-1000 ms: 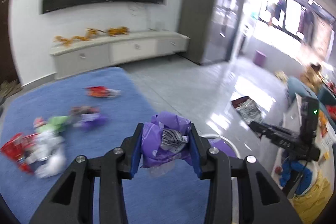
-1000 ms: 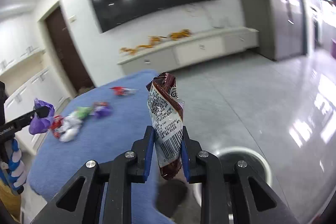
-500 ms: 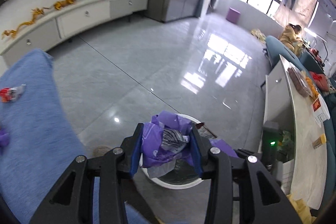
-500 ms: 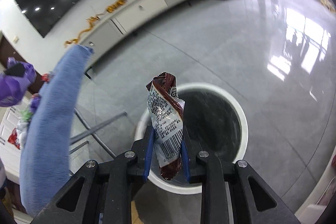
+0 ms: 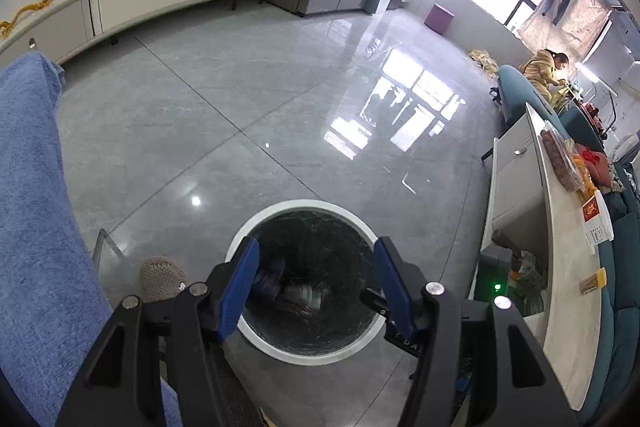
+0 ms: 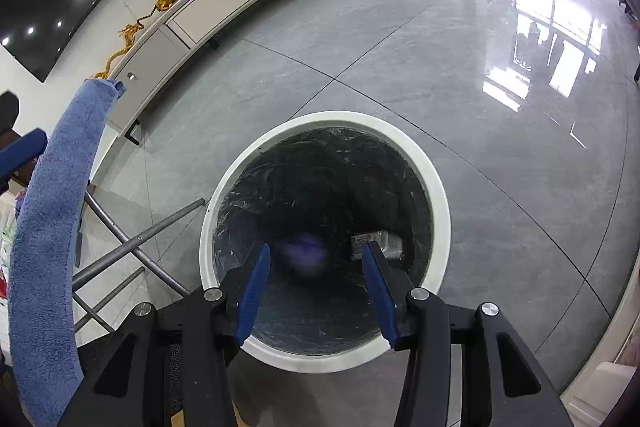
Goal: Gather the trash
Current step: 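Return both open tools from the bin to the wrapper pile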
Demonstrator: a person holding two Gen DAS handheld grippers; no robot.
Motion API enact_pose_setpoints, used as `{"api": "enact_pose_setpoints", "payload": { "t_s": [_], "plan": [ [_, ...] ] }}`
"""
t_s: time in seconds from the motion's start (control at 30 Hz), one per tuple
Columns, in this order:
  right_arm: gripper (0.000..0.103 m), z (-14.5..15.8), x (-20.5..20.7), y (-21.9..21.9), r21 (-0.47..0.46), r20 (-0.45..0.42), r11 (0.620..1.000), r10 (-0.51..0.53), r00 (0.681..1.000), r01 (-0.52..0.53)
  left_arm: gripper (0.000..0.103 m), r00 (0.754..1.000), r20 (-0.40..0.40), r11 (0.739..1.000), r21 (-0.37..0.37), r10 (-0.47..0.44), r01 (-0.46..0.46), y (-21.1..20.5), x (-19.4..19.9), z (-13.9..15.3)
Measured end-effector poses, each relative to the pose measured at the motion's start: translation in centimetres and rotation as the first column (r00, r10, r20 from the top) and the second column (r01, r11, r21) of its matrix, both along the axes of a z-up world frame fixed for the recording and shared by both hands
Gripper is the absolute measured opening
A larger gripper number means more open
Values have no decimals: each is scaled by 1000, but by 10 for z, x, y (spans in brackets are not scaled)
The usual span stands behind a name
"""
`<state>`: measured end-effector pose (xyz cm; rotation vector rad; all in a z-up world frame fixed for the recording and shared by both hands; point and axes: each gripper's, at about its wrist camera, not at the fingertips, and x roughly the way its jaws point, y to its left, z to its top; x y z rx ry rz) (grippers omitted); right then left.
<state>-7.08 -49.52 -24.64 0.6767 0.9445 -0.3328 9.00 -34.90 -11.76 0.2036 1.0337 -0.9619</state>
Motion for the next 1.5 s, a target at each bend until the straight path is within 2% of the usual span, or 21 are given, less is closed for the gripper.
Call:
{"api": "enact_pose_setpoints", "payload": {
  "t_s": [0.23, 0.4, 0.7, 0.9, 1.13, 1.37, 1.5],
  "plan": [
    [46, 31, -9, 5, -38, 49, 999, -9, 999, 11, 58, 990, 121, 992, -112, 69, -56, 32, -16, 46],
    [46, 66, -13, 19, -89, 99, 996, 8, 995, 1, 58, 984, 163, 990, -133, 67, -46, 56, -28, 79],
    [49, 145, -14, 61, -207, 209, 978, 79, 975, -35, 58, 948, 281, 971, -222, 149, -86, 125, -52, 140],
    [51, 193, -6, 99, -285, 266, 955, 163, 950, -84, 58, 923, 323, 956, -265, 208, -123, 181, -57, 163],
    [58, 243, 11, 152, -381, 307, 912, 279, 910, -151, 58, 887, 346, 930, -308, 307, -202, 258, -53, 165],
    [63, 263, 35, 198, -437, 300, 870, 381, 875, -228, 59, 849, 334, 903, -280, 410, -325, 336, -30, 131],
    [63, 257, 63, 220, -443, 270, 848, 436, 858, -292, 73, 822, 319, 879, -236, 472, -413, 380, -9, 98]
  ]
}}
